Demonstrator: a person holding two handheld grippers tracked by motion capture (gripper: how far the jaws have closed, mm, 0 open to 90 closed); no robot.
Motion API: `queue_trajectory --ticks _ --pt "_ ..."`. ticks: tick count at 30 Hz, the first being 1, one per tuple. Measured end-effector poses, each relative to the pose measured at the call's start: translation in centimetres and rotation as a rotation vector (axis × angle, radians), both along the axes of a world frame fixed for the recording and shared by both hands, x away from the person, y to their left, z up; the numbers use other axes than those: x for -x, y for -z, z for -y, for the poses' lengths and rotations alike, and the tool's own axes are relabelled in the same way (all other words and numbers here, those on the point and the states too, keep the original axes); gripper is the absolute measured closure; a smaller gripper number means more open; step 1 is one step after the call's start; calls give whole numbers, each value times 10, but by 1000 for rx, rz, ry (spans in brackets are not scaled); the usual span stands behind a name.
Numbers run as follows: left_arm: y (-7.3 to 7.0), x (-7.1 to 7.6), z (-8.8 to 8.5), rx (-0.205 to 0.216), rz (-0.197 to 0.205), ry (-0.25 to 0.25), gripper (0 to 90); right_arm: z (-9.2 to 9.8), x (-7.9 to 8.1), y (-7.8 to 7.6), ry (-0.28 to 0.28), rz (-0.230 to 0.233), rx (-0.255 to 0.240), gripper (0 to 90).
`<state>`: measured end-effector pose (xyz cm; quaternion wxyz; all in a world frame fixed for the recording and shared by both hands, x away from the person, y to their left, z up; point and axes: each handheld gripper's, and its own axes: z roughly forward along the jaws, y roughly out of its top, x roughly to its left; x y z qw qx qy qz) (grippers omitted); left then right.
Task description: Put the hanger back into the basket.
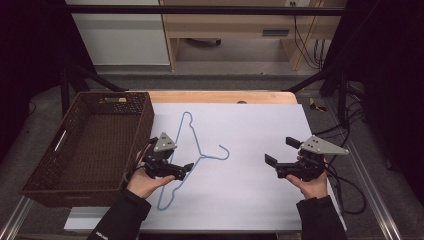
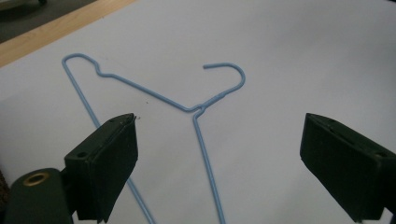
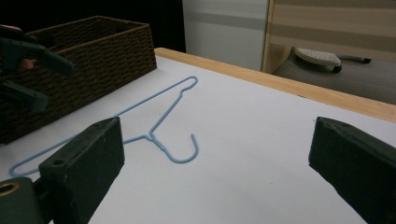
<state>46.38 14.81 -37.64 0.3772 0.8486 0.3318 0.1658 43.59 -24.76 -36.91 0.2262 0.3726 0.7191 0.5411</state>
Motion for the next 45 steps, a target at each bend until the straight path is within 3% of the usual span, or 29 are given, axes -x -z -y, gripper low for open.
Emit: queue_trajectory --ticks 2,8,16,24,31,41,45 --pt "5 -6 6 -31 -27 12 128 -1 0 0 -2 -1 2 37" --pt "17 -15 16 -87 -59 19 157 -2 -1 1 -5 -2 6 36" --pt "31 -28 25 -139 -111 1 171 -2 -2 2 -10 -3 11 36" --pt "49 -39 35 -201 -166 8 253 -2 -2 2 -8 -4 11 35" --pt "64 -45 40 -238 -234 21 331 -3 -2 3 -9 -7 15 34" --pt "75 -48 43 -280 -271 26 487 -4 -3 4 -11 -11 19 34" --pt "76 -49 42 -276 -281 24 546 -4 -3 3 -10 -10 19 34"
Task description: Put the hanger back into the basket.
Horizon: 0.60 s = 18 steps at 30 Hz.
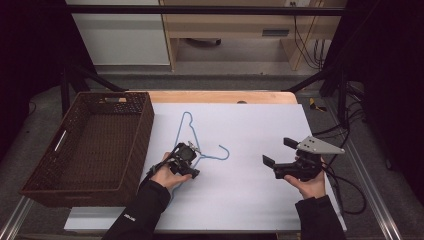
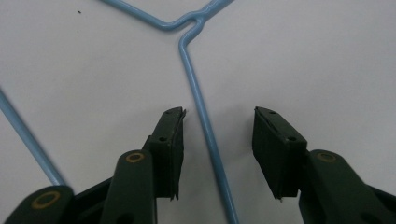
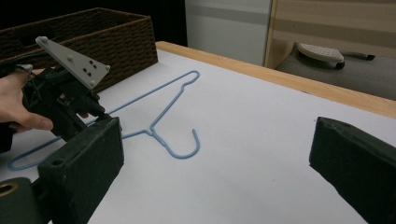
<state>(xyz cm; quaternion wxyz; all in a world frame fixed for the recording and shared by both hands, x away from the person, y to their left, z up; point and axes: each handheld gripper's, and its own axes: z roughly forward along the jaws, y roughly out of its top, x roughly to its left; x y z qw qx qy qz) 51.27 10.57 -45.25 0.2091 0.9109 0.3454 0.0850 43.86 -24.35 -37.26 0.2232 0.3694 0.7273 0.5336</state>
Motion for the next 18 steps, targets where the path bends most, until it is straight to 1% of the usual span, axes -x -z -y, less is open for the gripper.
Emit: queue_trajectory --ticks 2,3,8,9,10,11,14,18 --pt "0 1 0 0 0 0 601 0 0 0 0 1 0 34" --pt "0 1 1 0 0 -3 601 0 0 0 0 1 0 34" --pt "-1 0 0 4 -12 -24 670 0 0 0 -2 -1 5 34" --pt "-1 -1 0 5 -17 -32 688 0 0 0 -2 -2 5 33" --pt "-1 -2 -1 4 -25 -43 725 0 0 0 -5 0 7 34" --pt "-1 -2 -1 4 -25 -43 740 0 0 0 -5 0 7 34" --pt "-1 -3 -1 2 -30 -52 752 0 0 1 -4 -3 8 33" --pt "-2 -3 1 -12 -38 -61 770 -1 -1 1 -4 -5 7 33"
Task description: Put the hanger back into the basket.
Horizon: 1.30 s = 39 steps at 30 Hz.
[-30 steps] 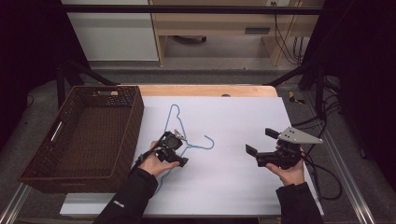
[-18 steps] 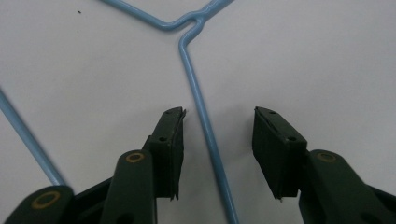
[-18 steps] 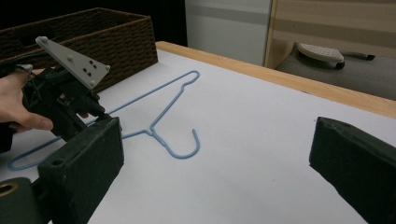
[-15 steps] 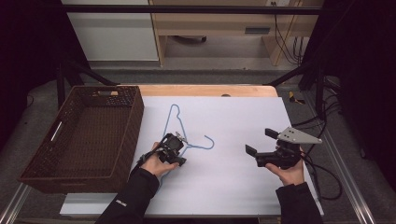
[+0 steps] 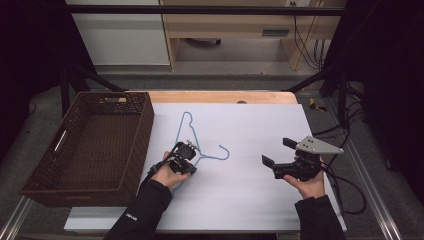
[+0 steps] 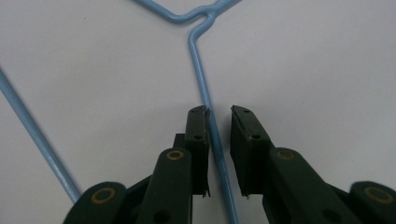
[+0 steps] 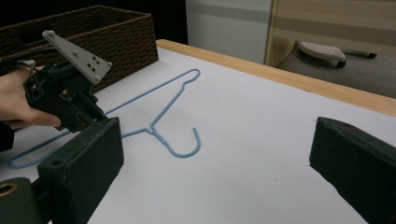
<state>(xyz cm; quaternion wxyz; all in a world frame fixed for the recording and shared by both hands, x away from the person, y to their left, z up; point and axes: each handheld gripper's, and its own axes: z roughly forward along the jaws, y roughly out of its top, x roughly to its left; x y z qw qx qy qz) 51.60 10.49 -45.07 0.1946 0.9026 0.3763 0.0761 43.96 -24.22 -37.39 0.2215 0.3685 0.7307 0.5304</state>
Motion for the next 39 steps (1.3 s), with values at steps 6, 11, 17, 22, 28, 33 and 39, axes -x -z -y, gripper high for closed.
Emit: queue_trajectory --ticks 6,11,17,22,28,33,39 --pt "0 -1 1 -10 -5 -7 807 -1 -1 1 -3 -3 2 32" --pt "-1 -2 1 -4 -14 -22 839 -1 -1 1 -5 -2 3 32" --pt "-1 -2 1 -6 -21 -27 845 -1 -1 1 -6 -4 1 32" --pt "-1 -3 1 -6 -25 -30 848 -1 -1 1 -6 -3 0 32" --pt "-1 -4 0 6 -33 -46 854 -1 -1 1 -6 -4 1 31" --pt "-2 -4 1 4 -37 -46 856 0 -1 1 -7 -5 -1 32" --pt "-1 -2 1 -7 -20 -30 825 -1 -1 1 -6 -4 1 32"
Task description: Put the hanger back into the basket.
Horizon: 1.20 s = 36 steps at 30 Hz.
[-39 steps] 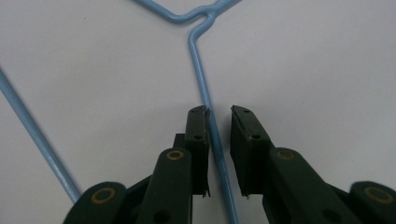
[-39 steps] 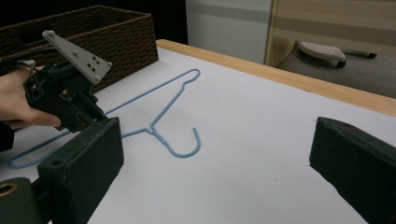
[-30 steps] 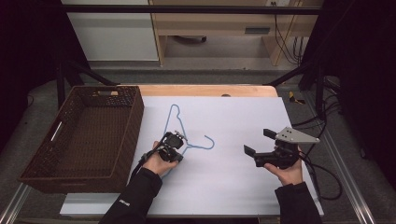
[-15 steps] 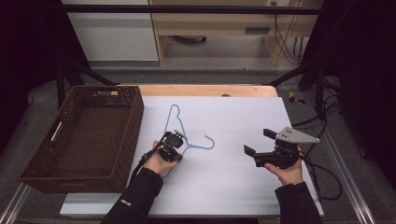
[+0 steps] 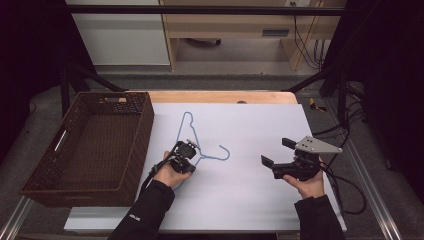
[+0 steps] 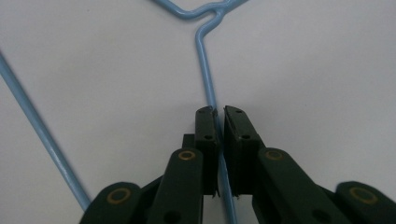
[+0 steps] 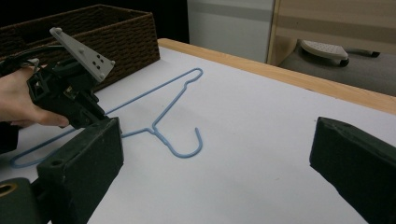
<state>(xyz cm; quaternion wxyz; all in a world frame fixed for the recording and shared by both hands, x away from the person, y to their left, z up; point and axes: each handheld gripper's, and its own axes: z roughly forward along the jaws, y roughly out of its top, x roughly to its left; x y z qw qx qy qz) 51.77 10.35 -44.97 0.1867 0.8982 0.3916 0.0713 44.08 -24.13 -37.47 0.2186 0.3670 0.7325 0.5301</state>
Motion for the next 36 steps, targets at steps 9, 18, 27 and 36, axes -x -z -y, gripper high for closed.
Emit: queue_trajectory --ticks 9,18,27,36 --pt "2 6 4 -13 37 -13 837 -1 0 0 -2 -3 -5 32" --pt "2 8 5 -5 44 -65 865 -3 -1 2 -8 -10 -1 32" --pt "-2 8 3 2 59 -57 871 -4 -1 2 -8 -11 -3 32" --pt "-14 11 -5 47 97 -59 871 -6 -1 3 -18 -9 1 35"
